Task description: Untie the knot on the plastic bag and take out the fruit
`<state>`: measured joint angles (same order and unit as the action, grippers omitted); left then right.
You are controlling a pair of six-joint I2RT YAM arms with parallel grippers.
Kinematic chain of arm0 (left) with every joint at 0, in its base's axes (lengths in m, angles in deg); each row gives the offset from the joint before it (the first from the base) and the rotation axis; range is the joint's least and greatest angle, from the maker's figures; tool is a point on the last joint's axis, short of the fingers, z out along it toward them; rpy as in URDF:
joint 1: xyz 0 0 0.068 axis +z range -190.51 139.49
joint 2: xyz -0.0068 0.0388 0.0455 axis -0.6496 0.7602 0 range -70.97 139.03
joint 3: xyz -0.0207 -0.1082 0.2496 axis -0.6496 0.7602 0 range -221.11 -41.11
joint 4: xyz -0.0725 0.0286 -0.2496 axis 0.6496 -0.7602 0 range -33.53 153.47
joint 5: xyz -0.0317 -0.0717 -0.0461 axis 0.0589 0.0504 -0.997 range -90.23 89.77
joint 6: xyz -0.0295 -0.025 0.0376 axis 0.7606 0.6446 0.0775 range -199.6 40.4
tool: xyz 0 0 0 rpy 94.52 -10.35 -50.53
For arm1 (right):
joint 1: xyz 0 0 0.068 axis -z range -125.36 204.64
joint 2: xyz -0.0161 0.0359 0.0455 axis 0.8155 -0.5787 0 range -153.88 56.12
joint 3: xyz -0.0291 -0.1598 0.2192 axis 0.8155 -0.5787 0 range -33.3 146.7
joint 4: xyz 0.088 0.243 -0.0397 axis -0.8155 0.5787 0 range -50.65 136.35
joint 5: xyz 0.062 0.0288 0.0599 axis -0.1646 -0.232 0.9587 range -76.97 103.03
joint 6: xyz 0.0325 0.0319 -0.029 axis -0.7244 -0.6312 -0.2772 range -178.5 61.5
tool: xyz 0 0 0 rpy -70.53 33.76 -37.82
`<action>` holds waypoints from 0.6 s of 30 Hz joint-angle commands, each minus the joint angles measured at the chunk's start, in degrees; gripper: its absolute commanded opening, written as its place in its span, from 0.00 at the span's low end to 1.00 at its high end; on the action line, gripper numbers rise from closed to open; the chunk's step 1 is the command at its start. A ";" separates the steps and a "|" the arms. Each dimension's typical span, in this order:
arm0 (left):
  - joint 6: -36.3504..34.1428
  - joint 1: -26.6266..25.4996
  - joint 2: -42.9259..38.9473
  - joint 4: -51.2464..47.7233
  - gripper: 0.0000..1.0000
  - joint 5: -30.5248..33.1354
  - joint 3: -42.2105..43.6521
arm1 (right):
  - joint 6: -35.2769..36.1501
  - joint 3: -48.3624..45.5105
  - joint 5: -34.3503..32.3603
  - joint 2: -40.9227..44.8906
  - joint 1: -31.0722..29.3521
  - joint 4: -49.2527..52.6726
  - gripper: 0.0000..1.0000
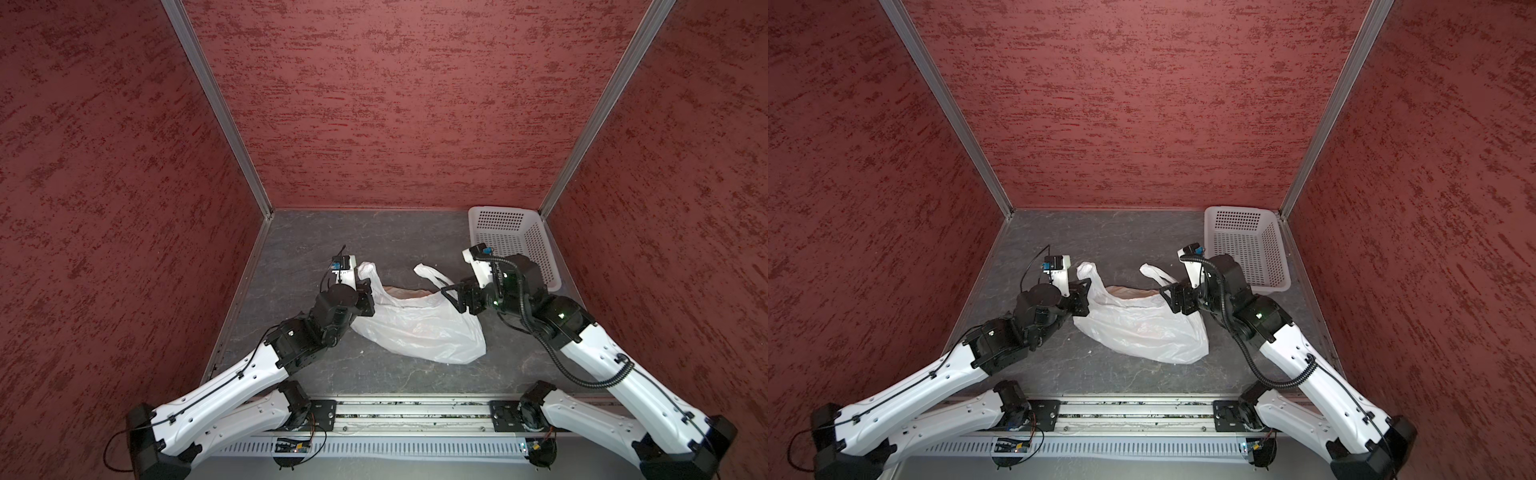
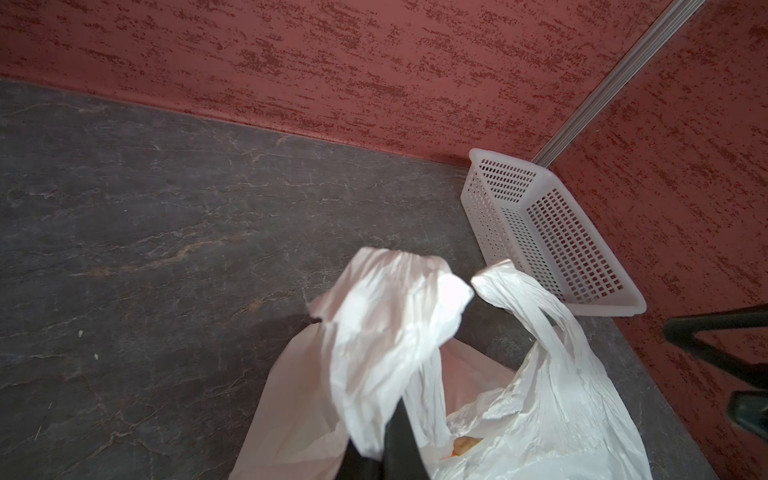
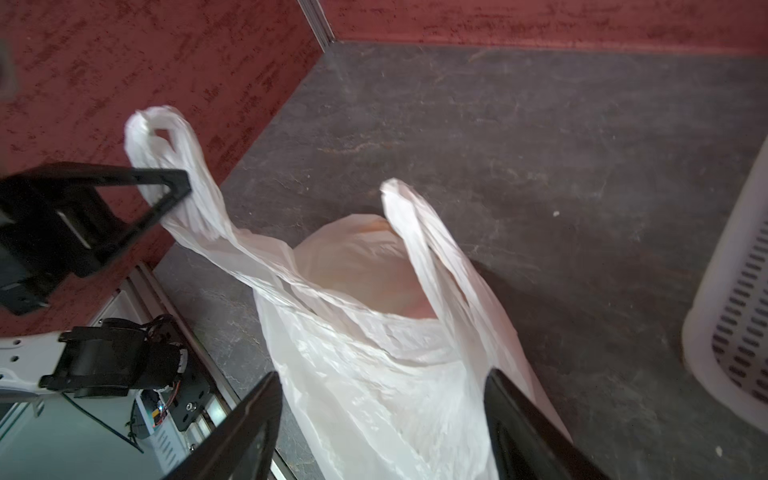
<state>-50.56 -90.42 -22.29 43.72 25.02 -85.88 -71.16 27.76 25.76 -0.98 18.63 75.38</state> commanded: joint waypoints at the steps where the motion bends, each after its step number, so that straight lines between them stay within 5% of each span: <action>1: -2.85 -0.34 -1.24 3.55 0.00 -1.25 -0.40 | 6.32 7.48 0.80 -5.16 -3.71 6.77 0.81; 18: -4.73 -0.18 -5.08 10.18 0.00 -6.24 0.84 | 18.86 23.19 -1.36 -29.10 -11.60 6.42 0.78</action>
<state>-54.06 -90.47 -26.20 52.46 20.13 -85.73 -55.47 48.98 26.15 -28.96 7.92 80.19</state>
